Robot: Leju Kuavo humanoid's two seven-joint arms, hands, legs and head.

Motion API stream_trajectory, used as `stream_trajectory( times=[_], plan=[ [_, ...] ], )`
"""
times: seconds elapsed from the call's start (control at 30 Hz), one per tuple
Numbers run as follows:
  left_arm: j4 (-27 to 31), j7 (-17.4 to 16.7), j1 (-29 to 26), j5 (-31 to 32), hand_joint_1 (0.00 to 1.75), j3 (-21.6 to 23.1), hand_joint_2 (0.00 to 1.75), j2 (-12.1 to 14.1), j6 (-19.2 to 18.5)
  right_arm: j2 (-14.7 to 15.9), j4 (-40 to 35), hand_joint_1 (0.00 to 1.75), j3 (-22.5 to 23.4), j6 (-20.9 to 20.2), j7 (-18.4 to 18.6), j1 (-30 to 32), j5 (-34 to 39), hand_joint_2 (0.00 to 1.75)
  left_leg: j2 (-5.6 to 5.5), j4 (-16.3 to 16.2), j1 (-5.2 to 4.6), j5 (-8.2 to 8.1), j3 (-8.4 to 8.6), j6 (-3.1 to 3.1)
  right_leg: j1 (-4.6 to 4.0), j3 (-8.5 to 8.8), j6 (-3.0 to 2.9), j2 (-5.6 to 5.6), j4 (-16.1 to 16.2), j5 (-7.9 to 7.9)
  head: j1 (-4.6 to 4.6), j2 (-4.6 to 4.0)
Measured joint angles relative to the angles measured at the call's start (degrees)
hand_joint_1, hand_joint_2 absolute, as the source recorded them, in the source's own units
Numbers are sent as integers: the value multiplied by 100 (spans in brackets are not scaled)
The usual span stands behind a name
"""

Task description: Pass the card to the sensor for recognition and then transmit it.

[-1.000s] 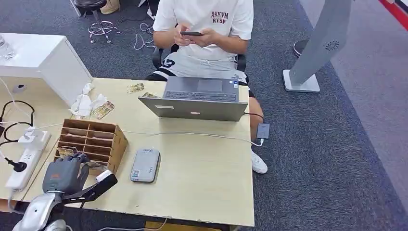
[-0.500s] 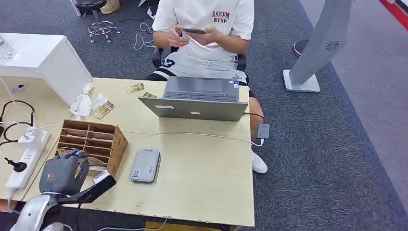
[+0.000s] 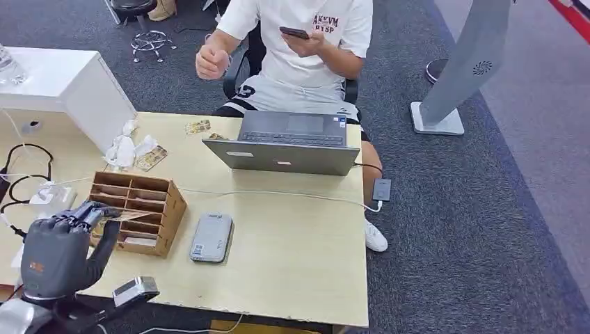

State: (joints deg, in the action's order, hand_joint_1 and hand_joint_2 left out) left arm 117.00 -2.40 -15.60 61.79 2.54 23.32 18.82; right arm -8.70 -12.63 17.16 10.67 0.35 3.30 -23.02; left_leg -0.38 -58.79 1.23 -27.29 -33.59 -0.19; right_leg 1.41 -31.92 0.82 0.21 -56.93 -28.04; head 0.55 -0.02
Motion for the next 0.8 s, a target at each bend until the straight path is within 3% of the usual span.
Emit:
stream_trajectory(
  times=[0.2, 0.3, 0.37, 0.4, 0.47, 0.57, 0.8],
  plan=[
    [-72, -53, 464, -65, 175, 98, 175, 0, -87, 0, -26, 0, 35, -24, 4, 12, -112, 175, 11, -1, -1, 5, 5, -2, 1, -8, -8, 13, 1, 13, -2, 2],
    [-607, -203, 1301, -38, 175, 181, 175, -59, -214, 2, -22, 0, 35, -113, 0, -28, -342, 175, -30, -3, -1, 15, -3, 8, 1, -5, -6, -29, 4, 13, -2, 0],
    [-1322, -188, 2091, 156, 175, 199, 175, -160, 1, 15, -17, 0, 28, -206, -37, -101, -459, 175, -38, -2, -1, 29, -4, 3, 1, 2, -1, -33, 1, 20, 0, 0],
    [-1801, -107, 2496, 258, 175, 208, 0, -212, 202, 33, -11, 0, 15, -254, -50, -147, -527, 175, -33, -2, -1, 35, -3, -2, 1, 6, -11, -26, -1, 31, 0, 0],
    [-2638, 61, 3066, 404, 175, 221, 0, -299, 644, 74, 22, 0, -15, -286, -55, -194, -619, 175, -12, -2, 0, 45, -5, -8, 1, -6, -11, -10, -2, 47, -11, 2],
    [-3596, 125, 3781, 575, 175, 251, 0, -429, 997, 136, 79, 0, -46, -293, -13, -220, -699, 175, -10, -2, -1, 47, -8, -7, 1, -7, -9, -2, -3, 51, -2, 0],
    [-4754, 59, 4360, 944, 175, 267, 0, -550, 1304, 210, 168, 0, -116, -278, 79, -217, -738, 175, 15, -2, -2, 44, -12, -5, 2, -18, -8, 19, -1, 51, -2, 0]
  ],
)
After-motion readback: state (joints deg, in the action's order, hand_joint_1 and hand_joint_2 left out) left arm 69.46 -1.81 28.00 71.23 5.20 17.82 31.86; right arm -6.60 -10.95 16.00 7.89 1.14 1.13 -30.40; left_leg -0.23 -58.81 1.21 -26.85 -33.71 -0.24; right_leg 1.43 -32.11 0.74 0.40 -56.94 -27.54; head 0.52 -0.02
